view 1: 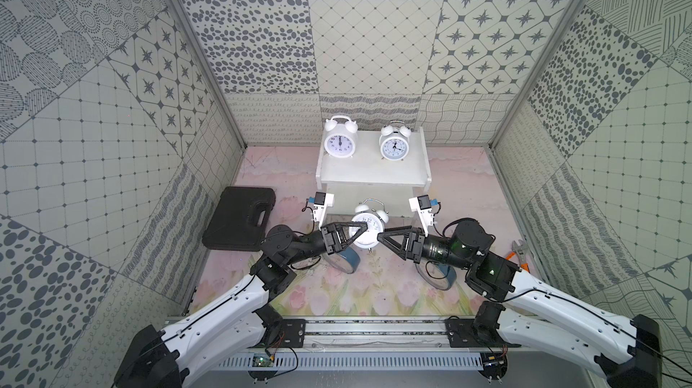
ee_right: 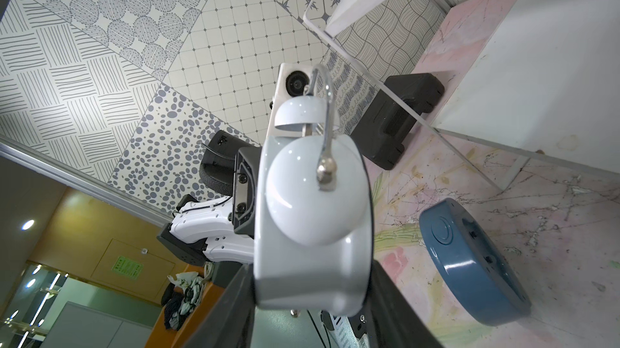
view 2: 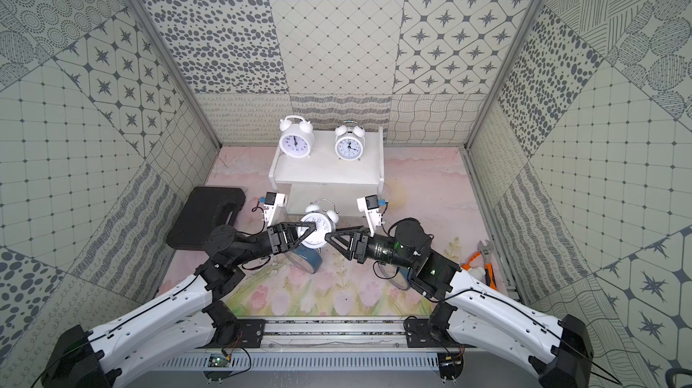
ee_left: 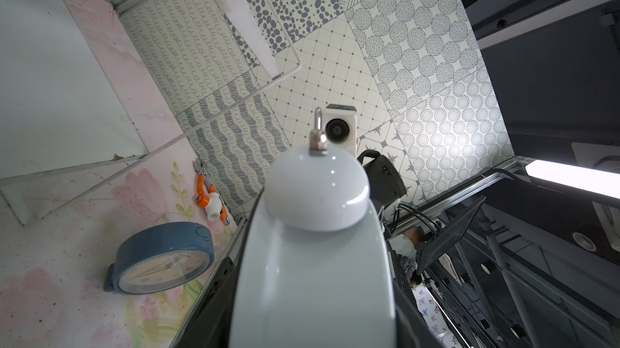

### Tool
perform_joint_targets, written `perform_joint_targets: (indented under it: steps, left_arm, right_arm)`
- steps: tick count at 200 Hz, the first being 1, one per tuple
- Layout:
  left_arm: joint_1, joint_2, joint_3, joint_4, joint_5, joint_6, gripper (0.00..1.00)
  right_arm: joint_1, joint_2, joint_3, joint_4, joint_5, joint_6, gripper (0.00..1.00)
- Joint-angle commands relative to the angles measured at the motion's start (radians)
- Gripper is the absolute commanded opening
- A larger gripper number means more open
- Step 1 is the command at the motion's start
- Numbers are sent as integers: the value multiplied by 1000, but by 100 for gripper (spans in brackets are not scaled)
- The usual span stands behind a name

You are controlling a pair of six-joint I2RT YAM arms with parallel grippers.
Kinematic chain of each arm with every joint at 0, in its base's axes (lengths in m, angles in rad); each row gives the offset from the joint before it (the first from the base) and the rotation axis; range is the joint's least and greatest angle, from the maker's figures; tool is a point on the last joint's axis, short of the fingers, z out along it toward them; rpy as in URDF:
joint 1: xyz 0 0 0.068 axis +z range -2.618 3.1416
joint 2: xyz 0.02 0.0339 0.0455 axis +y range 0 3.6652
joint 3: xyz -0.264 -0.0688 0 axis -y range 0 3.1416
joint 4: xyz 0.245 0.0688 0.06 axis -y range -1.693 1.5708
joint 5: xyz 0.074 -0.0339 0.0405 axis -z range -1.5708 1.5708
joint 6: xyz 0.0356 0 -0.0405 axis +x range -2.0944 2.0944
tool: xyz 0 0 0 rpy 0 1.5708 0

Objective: Place the alarm clocks on the shelf by style
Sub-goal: Place the alarm on the shelf.

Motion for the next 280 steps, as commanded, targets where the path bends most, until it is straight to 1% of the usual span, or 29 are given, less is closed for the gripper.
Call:
perform_joint_targets:
  steps: [1,18,30,51,76,104,126,150,158,179,190,198,211,250,280]
  left_arm:
    - [3,3,6,117,22,-4,52]
    - [4,5,12,108,29,1,69]
    - [5,1,25,84,43,13,75]
    - [9,-25,59,-12,68,55,80]
    - [26,-87,76,-112,76,95,80]
    - [45,-146,76,-175,105,106,73]
    - [44,-152,71,-196,141,102,70]
    - [45,-134,75,-195,185,89,69]
    - [45,-128,75,-187,199,83,70]
    - [45,-117,78,-181,226,82,78]
    - [45,-114,77,-179,234,83,79]
    - [44,-114,74,-180,236,83,78]
    - [45,-116,70,-181,234,86,72]
    - [46,-115,70,-193,238,99,51]
    - [48,-121,77,-221,235,119,43]
  right_arm:
    - [5,-5,15,54,-33,-40,41]
    - [5,-10,27,29,-39,-59,39]
    - [3,-14,35,8,-42,-74,38]
    - [-6,-24,56,-48,-57,-110,37]
    - [-44,-45,72,-94,-114,-136,37]
    - [-89,-67,79,-137,-152,-145,36]
    - [-110,-72,80,-132,-174,-140,35]
    - [-117,-68,86,-123,-181,-138,34]
    - [-119,-67,86,-120,-182,-137,34]
    - [-125,-64,87,-108,-176,-131,33]
    - [-127,-61,86,-101,-174,-125,33]
    - [-125,-56,86,-95,-172,-122,33]
    - [-128,-49,84,-83,-172,-115,33]
    - [-128,-32,83,-54,-171,-100,32]
    - [-131,-36,81,-43,-179,-91,34]
